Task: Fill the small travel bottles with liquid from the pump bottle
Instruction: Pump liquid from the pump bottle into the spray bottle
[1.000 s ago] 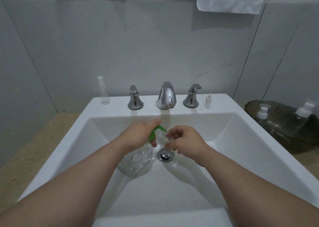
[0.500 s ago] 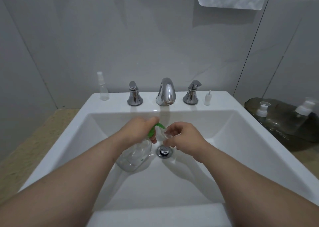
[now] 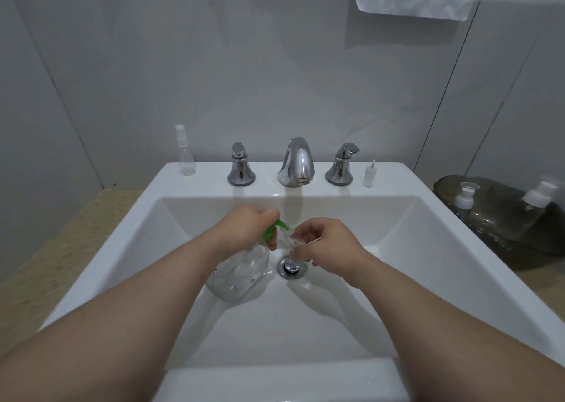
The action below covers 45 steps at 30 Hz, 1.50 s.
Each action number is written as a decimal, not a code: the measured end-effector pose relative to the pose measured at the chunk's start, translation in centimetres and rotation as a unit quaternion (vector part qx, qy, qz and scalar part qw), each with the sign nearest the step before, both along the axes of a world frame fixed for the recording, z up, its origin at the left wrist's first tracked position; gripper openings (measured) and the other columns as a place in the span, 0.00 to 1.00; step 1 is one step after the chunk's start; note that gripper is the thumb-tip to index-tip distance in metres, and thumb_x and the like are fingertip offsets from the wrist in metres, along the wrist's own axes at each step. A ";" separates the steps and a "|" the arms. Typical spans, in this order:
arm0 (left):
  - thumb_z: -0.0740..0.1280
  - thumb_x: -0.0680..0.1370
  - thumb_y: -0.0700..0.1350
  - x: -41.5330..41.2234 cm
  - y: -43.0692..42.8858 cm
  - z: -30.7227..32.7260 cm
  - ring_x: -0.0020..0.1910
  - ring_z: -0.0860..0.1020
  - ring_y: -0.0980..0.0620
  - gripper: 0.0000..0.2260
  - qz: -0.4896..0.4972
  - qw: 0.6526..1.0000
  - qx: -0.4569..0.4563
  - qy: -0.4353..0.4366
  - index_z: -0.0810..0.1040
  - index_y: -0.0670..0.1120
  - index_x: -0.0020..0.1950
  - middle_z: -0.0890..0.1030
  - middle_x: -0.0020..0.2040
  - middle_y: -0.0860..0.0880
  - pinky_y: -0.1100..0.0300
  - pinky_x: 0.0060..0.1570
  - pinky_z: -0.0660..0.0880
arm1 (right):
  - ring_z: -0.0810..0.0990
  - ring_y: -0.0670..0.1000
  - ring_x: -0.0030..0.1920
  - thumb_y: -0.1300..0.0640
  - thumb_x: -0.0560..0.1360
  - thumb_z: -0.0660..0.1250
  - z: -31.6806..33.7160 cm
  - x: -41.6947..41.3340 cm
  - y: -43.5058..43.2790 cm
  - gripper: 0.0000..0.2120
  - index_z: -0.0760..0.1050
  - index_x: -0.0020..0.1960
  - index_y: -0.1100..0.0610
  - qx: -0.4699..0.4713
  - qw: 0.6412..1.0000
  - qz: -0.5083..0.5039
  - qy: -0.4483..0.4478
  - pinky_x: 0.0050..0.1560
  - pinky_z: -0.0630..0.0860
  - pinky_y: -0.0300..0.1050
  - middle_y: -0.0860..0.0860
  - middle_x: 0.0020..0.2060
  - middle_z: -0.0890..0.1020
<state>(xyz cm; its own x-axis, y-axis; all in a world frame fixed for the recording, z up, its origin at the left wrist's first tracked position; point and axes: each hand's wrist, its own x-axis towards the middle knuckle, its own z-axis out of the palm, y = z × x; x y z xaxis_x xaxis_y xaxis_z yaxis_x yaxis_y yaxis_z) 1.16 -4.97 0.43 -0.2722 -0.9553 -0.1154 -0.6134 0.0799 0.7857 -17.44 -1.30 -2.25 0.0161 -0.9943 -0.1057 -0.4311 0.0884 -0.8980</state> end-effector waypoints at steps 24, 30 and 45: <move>0.56 0.83 0.65 0.1 -0.7 -1.3 0.42 0.81 0.48 0.32 -0.005 1.000 -0.019 0.014 0.84 0.42 0.37 0.87 0.37 0.47 0.53 0.45 0.73 | 0.80 0.51 0.38 0.64 0.66 0.79 0.1 0.0 -0.1 0.13 0.82 0.46 0.52 -0.005 1.000 -0.006 -0.026 0.37 0.74 0.43 0.51 0.43 0.81; 0.56 0.83 0.64 0.1 -0.7 -1.2 0.42 0.81 0.48 0.32 -0.001 1.000 -0.018 0.018 0.84 0.41 0.38 0.87 0.37 0.47 0.54 0.44 0.72 | 0.80 0.50 0.37 0.64 0.66 0.79 0.2 0.0 -0.1 0.12 0.82 0.45 0.51 -0.007 1.000 -0.007 -0.026 0.37 0.74 0.42 0.50 0.42 0.81; 0.57 0.84 0.61 -0.1 -0.4 -0.7 0.37 0.78 0.50 0.28 0.009 1.000 -0.006 0.020 0.81 0.44 0.34 0.87 0.37 0.46 0.56 0.41 0.72 | 0.80 0.50 0.38 0.63 0.65 0.79 0.1 0.1 -0.2 0.12 0.82 0.45 0.51 -0.009 1.000 -0.008 -0.028 0.38 0.75 0.44 0.51 0.41 0.81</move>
<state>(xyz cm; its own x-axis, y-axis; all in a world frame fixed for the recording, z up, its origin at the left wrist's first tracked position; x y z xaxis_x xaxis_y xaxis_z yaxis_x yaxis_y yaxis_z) 1.03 -5.34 -0.25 -0.2600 -0.9610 -0.0940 -0.5829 0.0786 0.8087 -17.39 -1.51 -2.17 0.0055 -0.9962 -0.0873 -0.3796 0.0787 -0.9218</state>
